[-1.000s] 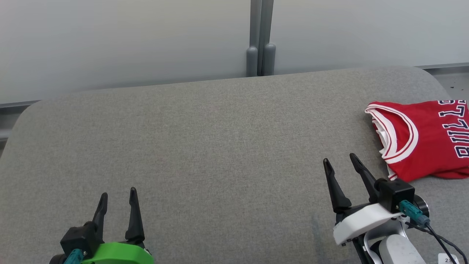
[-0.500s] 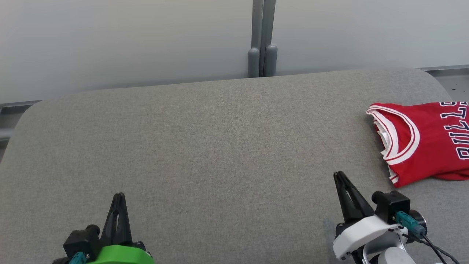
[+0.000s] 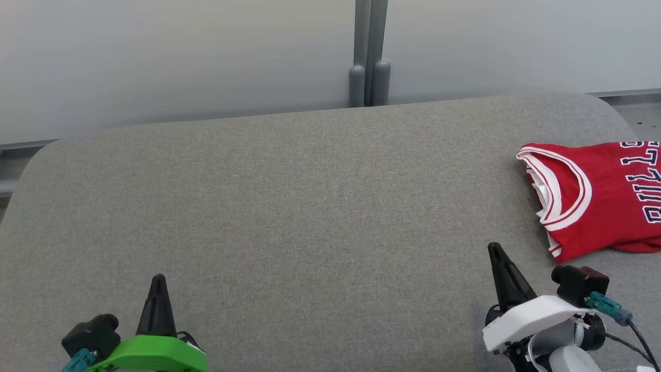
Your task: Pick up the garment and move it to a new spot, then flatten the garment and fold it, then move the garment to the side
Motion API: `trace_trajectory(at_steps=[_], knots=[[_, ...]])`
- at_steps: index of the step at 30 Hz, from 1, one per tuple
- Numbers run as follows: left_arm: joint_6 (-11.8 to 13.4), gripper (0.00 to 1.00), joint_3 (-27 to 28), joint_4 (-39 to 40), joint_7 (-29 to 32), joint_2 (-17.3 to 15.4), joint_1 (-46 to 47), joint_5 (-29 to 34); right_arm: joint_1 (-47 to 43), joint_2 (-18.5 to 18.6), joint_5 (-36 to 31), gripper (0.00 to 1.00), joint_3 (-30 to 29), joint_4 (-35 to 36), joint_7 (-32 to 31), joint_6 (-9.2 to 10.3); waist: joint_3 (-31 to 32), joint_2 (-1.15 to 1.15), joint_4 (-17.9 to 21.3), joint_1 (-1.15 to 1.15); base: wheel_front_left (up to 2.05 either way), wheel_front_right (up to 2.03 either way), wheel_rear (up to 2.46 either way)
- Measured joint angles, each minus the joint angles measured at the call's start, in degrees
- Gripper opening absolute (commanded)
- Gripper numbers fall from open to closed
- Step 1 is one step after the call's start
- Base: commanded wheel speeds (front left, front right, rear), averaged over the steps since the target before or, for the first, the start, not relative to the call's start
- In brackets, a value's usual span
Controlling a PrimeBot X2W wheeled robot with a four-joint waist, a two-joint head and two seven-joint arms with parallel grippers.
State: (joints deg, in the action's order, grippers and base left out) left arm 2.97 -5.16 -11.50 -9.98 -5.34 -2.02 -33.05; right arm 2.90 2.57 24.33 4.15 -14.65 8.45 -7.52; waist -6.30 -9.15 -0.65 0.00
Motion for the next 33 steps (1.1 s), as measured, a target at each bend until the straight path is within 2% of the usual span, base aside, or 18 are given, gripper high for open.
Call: trace_trajectory(at_steps=[33], knots=[[-3.0,0.00,4.8,-1.9,7.0,1.0,5.4,-24.1,3.3,0.4,28.0,0.00,-4.3,-1.5,-5.5,0.04,-0.8,-0.02,0.2,0.00,0.00,0.00,0.00]])
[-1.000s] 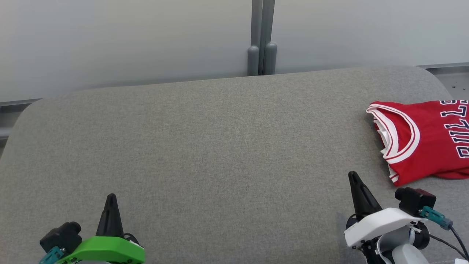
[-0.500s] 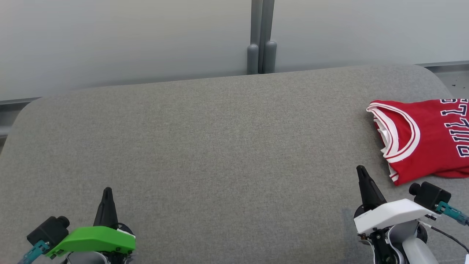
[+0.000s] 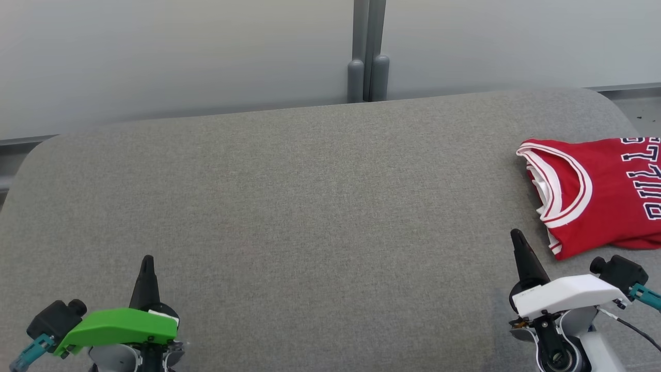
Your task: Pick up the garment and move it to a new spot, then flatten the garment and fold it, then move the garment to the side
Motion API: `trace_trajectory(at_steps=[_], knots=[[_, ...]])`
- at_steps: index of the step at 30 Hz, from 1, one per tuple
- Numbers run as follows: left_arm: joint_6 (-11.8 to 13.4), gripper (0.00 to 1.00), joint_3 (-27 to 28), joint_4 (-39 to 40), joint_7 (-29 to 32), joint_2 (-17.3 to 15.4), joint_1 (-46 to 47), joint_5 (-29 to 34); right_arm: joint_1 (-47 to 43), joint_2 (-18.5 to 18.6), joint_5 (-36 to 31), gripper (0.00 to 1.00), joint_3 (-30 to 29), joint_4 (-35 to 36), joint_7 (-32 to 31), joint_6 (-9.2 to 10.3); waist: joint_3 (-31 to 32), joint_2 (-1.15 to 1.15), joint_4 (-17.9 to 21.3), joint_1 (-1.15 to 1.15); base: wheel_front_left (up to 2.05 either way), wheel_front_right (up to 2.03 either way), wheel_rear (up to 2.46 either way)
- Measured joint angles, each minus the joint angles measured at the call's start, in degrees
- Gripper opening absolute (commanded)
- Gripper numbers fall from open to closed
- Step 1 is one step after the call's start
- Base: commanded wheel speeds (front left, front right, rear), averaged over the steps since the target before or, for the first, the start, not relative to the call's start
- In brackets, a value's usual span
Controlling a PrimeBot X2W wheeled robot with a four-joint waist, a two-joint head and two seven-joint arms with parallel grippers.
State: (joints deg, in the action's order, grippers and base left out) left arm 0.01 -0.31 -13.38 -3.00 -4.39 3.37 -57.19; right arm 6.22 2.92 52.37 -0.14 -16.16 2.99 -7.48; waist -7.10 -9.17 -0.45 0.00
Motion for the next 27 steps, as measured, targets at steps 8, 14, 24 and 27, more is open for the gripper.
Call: trace_trajectory(at_steps=[8,14,24,27], knots=[[-0.4,0.00,0.7,-0.3,1.3,0.2,1.0,-4.0,0.3,0.1,4.8,0.00,-0.7,-0.3,-1.0,0.00,-0.2,0.00,0.0,0.00,0.00,0.00,0.00],[-0.8,0.00,1.5,-0.6,2.2,0.3,1.9,-7.3,1.0,0.2,8.7,0.00,-1.2,-0.5,-1.7,0.00,-0.3,0.00,0.1,0.00,0.00,0.00,0.00],[-1.4,0.00,2.4,-1.0,3.8,0.5,3.0,-12.3,1.4,0.4,14.8,0.00,-2.1,-0.8,-2.9,0.00,-0.6,0.00,0.1,0.00,0.00,0.00,0.00],[-1.5,0.00,2.7,-1.2,4.2,0.6,3.3,-14.0,1.6,0.5,16.6,0.00,-2.3,-0.9,-3.1,0.00,-0.6,0.00,0.2,0.00,0.00,0.00,0.00]])
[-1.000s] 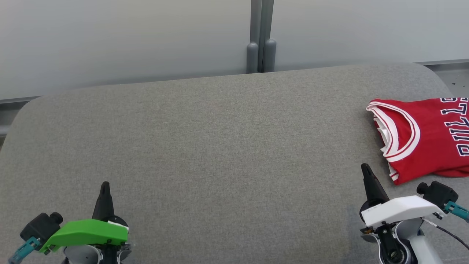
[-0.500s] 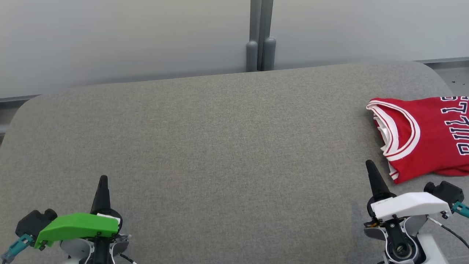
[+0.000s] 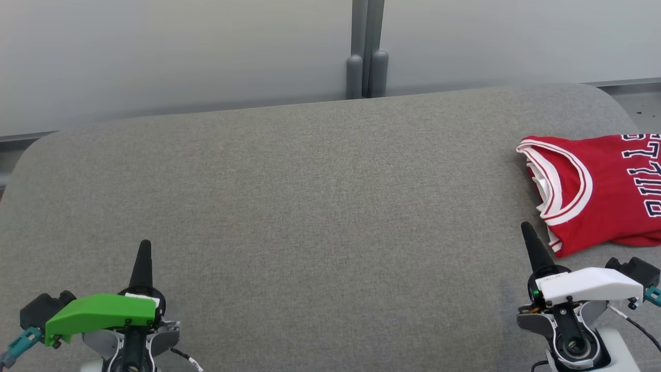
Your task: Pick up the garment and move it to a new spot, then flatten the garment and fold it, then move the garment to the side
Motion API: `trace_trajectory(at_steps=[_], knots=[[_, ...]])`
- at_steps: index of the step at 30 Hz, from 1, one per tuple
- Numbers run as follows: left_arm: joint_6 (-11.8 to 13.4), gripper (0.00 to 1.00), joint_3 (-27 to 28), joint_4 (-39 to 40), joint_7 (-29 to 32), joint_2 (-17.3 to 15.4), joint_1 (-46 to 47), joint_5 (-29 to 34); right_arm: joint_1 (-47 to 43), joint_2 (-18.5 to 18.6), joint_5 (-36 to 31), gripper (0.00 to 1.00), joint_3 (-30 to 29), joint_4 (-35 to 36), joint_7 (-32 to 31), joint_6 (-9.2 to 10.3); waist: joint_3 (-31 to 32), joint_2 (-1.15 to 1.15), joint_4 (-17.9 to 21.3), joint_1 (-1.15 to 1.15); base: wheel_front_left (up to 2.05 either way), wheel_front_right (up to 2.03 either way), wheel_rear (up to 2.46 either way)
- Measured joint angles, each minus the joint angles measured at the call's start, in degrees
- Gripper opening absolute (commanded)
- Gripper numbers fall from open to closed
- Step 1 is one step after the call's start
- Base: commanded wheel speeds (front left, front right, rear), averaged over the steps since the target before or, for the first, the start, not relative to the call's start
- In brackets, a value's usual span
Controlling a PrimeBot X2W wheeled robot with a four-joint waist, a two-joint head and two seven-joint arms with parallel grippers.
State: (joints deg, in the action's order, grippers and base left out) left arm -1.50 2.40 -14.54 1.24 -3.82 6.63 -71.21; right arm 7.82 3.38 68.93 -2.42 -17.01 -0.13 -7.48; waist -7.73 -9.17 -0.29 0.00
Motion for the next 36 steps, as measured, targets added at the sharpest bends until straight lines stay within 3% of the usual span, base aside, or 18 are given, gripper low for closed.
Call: trace_trajectory(at_steps=[36], knots=[[-1.6,0.00,3.1,-1.0,4.6,0.8,3.5,-15.0,2.0,0.9,18.4,0.00,-2.0,-0.9,-3.1,0.01,-0.9,0.00,0.2,0.00,0.00,0.00,0.00]])
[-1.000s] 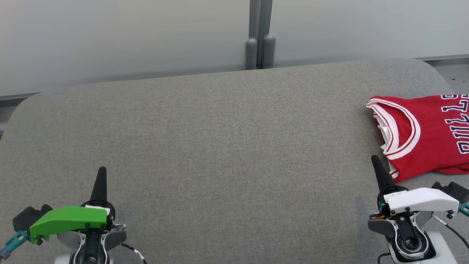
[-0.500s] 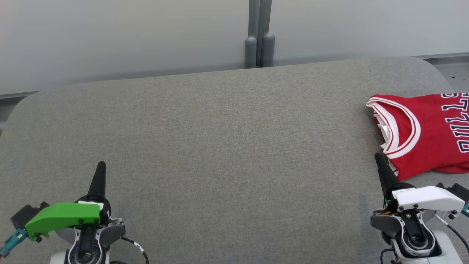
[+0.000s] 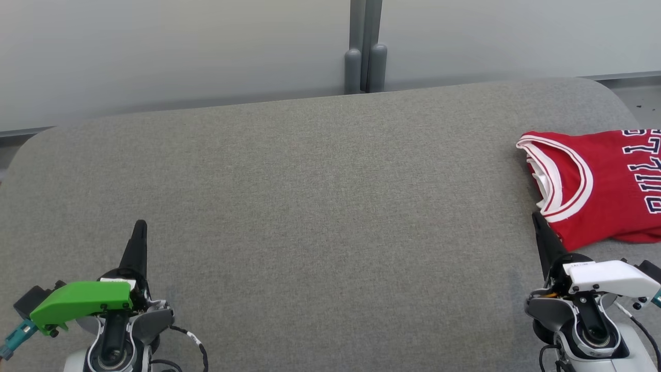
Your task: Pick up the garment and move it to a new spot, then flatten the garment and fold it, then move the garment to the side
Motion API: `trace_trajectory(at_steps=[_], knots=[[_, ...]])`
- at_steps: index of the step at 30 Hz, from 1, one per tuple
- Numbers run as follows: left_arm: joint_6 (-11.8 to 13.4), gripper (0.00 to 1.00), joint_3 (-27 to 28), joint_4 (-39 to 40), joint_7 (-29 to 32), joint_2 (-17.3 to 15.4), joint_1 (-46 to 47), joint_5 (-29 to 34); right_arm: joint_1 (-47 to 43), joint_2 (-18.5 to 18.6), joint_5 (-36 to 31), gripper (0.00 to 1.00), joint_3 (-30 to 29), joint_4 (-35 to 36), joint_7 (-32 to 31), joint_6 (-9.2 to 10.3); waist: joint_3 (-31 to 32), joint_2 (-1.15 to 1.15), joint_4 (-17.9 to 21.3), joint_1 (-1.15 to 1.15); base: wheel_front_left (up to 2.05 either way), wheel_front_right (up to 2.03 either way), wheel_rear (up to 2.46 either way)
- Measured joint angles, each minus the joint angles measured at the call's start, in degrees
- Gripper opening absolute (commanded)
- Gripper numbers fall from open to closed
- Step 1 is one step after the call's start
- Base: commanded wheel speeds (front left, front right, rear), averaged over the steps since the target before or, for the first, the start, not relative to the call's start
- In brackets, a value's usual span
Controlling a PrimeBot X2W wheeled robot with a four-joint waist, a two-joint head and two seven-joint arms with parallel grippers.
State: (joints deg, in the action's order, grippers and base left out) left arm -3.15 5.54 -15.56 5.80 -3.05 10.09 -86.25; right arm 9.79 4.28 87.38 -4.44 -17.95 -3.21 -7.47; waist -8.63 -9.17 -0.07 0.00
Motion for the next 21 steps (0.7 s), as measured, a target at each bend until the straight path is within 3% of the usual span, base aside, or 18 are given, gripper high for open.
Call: trace_trajectory(at_steps=[21], knots=[[-0.7,0.00,1.1,-0.5,1.5,0.2,1.2,-5.5,0.9,0.5,6.7,0.00,-0.5,-0.3,-0.8,-0.01,-0.4,0.00,0.1,0.00,0.00,0.00,0.00]])
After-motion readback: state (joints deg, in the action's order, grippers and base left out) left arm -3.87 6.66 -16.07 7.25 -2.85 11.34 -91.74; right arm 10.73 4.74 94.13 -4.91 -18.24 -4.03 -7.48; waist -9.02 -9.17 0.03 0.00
